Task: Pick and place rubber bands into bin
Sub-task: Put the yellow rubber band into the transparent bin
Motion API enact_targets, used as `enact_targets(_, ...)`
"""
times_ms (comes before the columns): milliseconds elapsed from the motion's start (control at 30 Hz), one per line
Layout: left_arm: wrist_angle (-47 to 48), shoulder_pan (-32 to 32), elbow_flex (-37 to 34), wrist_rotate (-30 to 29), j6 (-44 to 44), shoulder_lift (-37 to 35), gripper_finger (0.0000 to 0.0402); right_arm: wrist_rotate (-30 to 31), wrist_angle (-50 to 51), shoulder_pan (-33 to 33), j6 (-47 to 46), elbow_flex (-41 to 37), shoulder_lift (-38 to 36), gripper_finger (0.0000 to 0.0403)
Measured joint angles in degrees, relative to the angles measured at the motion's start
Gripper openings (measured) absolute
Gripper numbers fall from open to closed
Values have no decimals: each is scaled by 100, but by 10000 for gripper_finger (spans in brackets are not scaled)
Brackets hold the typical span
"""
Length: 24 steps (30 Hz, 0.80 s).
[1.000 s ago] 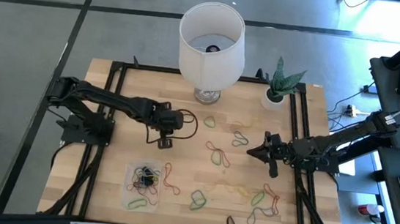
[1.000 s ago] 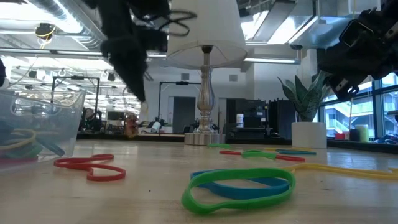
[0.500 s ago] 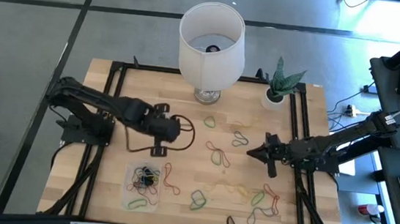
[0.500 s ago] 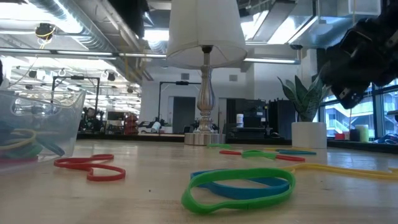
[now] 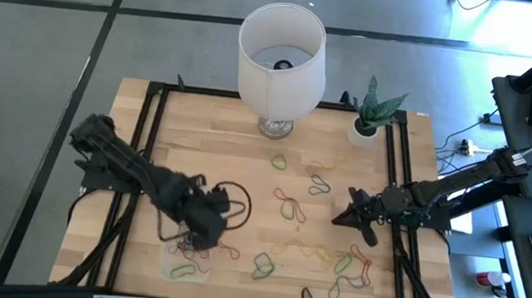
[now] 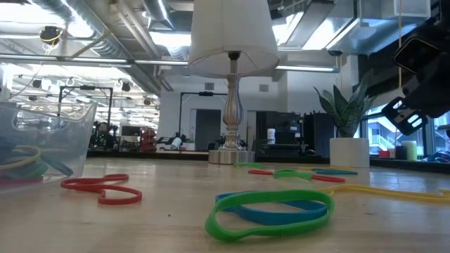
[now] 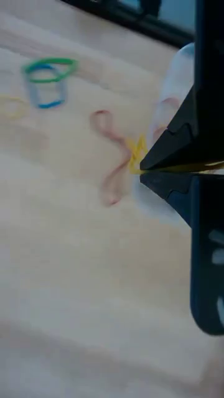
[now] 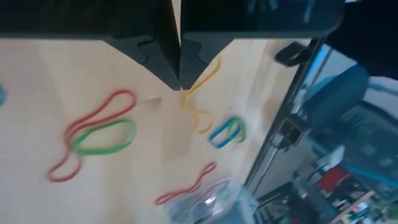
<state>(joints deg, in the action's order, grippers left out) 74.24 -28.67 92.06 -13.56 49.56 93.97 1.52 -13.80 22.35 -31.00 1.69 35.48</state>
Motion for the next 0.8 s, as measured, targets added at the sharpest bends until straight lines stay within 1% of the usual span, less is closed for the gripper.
enact_targets(233, 62, -483, 27, 1278, 1558, 770, 3, -322, 2, 0, 146, 0, 0, 1)
enact_targets(300, 58, -662, 27, 1558, 2012, 947, 3, -387, 2, 2, 147, 0, 0, 1)
enact_targets(500, 59, -1094, 23, 1631, 3259, 1424, 3, -481, 2, 2, 151, 0, 0, 3)
enact_targets(600, 51, -1144, 18, 1661, 3501, 1631, 3, -481, 2, 2, 166, 0, 0, 4)
enact_targets(700, -27, -1109, 16, 1830, 3598, 1744, 4, -481, 2, 2, 168, 0, 0, 5)
enact_targets(800, -189, -1090, 16, 1910, 3692, 1878, 12, -481, 2, 2, 170, 0, 0, 6)
